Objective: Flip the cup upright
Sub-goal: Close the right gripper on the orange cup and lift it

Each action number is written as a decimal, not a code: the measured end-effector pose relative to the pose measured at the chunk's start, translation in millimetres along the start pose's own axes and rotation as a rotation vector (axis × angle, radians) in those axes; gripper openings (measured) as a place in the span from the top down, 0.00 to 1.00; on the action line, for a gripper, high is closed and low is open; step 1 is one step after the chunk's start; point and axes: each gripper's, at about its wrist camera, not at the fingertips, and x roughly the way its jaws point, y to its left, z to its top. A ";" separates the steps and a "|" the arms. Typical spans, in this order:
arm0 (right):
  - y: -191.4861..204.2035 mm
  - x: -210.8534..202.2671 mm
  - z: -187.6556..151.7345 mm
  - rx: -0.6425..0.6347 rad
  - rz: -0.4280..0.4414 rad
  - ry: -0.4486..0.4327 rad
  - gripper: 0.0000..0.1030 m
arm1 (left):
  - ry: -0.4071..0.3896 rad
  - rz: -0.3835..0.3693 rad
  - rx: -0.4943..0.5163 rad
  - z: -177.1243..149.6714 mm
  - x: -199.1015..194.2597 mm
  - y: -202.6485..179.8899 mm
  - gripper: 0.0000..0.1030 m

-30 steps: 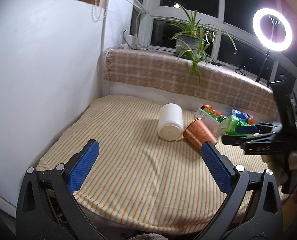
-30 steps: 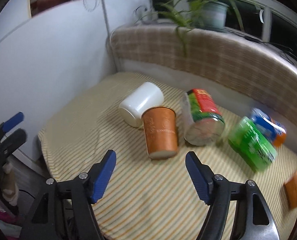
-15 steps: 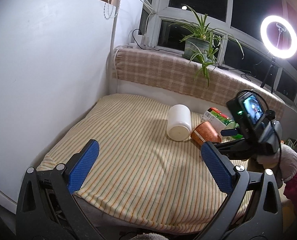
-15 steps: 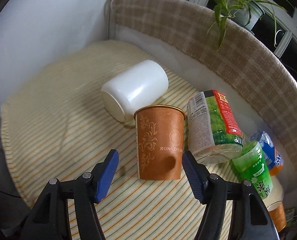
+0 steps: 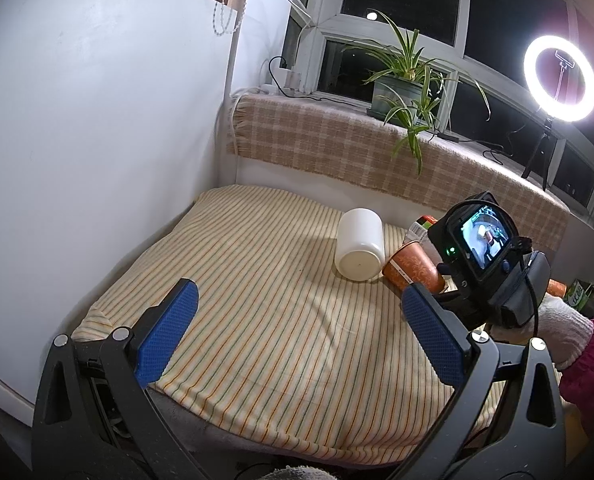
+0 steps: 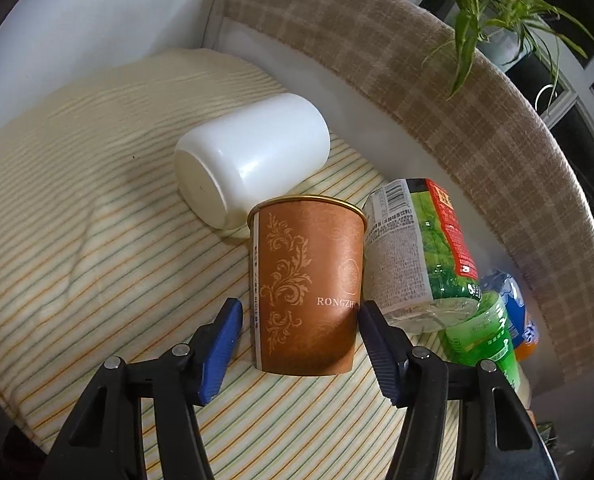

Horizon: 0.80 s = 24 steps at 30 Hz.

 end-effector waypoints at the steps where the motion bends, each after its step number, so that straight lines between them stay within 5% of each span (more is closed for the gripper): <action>1: 1.4 -0.9 -0.9 -0.001 -0.006 0.002 0.40 | 0.000 0.000 0.001 0.0 0.0 0.0 0.00; 15: -0.1 -28.4 -12.3 0.041 0.018 -0.074 0.44 | 0.000 0.000 0.001 -0.4 0.3 1.0 0.00; 24: -19.9 -59.5 -44.2 0.195 0.095 -0.148 0.45 | 0.003 -0.008 0.019 -1.9 1.6 -5.0 0.00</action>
